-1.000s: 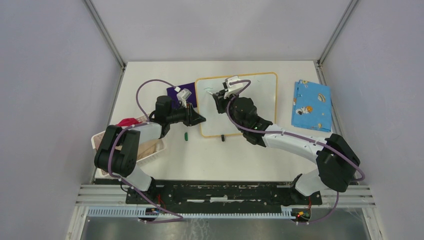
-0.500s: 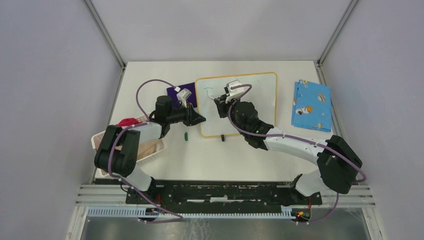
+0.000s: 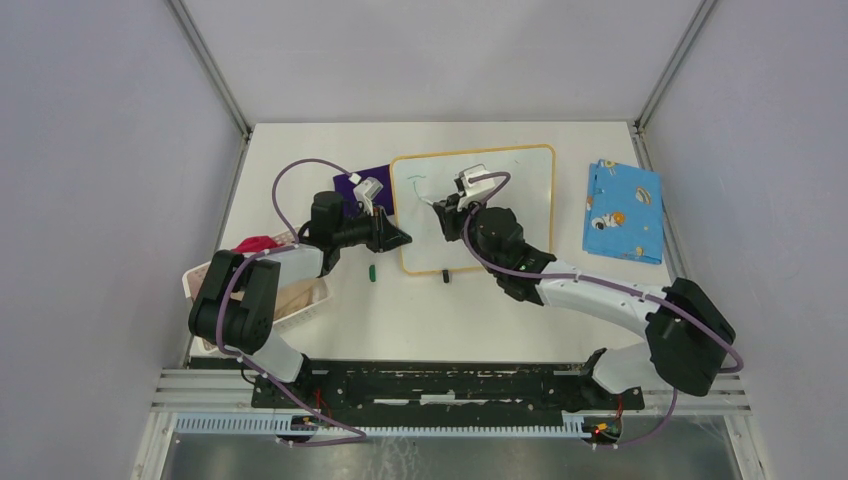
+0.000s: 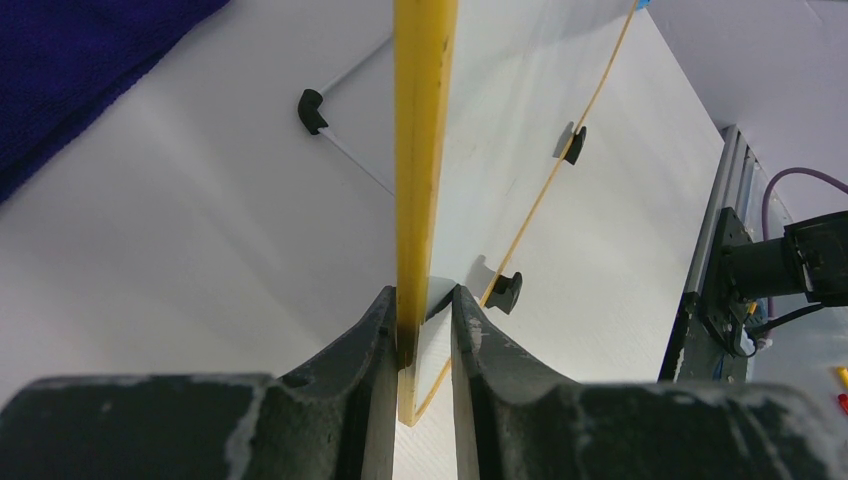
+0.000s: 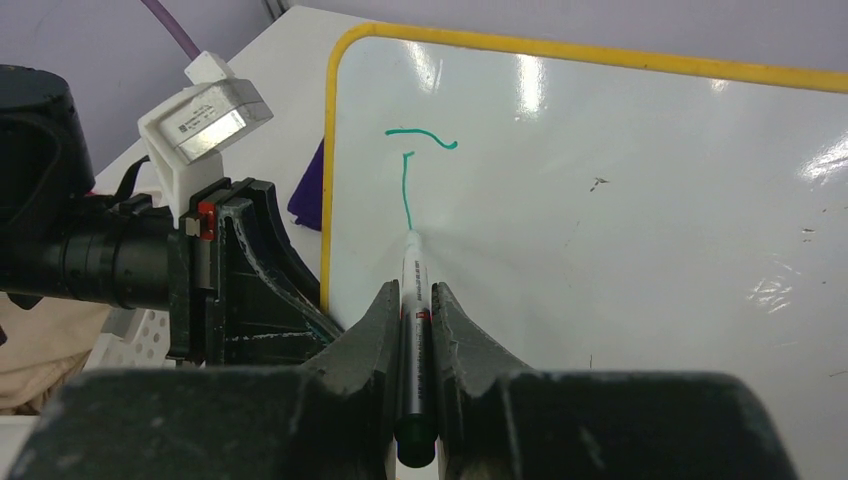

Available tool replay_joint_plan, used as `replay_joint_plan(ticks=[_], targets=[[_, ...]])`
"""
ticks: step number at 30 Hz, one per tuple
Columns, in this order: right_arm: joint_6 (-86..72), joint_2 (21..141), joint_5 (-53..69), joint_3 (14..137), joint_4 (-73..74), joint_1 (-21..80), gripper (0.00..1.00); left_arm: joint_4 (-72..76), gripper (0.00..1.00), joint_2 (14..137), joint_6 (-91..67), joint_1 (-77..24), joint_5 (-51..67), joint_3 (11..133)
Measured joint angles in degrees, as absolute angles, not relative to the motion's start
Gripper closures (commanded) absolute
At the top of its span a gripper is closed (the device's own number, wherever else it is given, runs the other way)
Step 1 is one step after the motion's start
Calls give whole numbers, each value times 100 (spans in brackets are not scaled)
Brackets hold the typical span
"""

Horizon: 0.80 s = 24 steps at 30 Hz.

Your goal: Write a sentence on the whiteboard

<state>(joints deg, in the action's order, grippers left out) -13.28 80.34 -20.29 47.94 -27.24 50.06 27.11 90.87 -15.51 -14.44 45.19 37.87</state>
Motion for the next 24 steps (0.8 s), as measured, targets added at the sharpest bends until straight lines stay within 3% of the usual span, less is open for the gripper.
replay_joint_plan(ticks=[10, 24], targets=[[-1199, 7378, -2161, 4797, -2650, 4984, 100, 2711, 98, 9087, -1551, -1444, 4517, 3787], [-956, 7638, -2423, 4831, -2469, 4969, 100, 2711, 98, 9087, -1551, -1444, 4519, 3787]])
